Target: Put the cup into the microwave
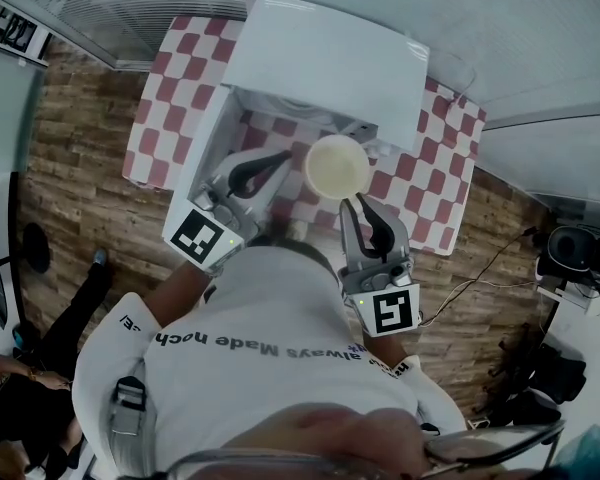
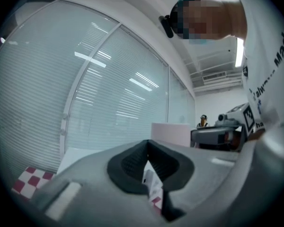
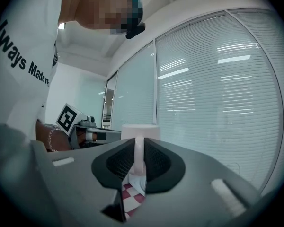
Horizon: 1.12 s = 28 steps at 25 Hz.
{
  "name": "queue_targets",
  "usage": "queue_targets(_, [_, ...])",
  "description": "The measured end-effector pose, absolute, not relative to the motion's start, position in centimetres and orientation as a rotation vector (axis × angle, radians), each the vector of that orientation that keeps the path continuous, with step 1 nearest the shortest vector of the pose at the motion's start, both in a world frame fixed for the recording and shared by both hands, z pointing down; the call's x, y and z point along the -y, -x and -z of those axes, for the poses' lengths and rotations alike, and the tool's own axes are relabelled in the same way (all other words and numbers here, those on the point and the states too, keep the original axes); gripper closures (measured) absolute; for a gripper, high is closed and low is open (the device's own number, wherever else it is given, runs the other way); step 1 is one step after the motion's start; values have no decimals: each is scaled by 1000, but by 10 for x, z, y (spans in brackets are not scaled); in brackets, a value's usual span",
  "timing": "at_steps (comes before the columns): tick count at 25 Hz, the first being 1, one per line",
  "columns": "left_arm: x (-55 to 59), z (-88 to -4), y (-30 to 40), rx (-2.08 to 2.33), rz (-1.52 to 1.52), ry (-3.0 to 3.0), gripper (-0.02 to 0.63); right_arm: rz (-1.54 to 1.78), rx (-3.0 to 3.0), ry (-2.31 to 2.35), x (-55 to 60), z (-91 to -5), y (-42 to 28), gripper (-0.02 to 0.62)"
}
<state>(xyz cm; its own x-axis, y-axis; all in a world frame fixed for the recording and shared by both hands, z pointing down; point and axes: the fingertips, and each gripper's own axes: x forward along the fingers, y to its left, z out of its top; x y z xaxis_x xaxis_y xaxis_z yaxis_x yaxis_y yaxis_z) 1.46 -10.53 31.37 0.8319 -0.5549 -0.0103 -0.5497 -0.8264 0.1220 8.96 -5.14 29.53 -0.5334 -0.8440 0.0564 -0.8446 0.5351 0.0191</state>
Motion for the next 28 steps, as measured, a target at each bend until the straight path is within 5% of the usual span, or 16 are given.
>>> queue_targets(28, [139, -409, -22, 888, -21, -2786, 603, -125, 2625, -1477, 83, -400, -90, 548])
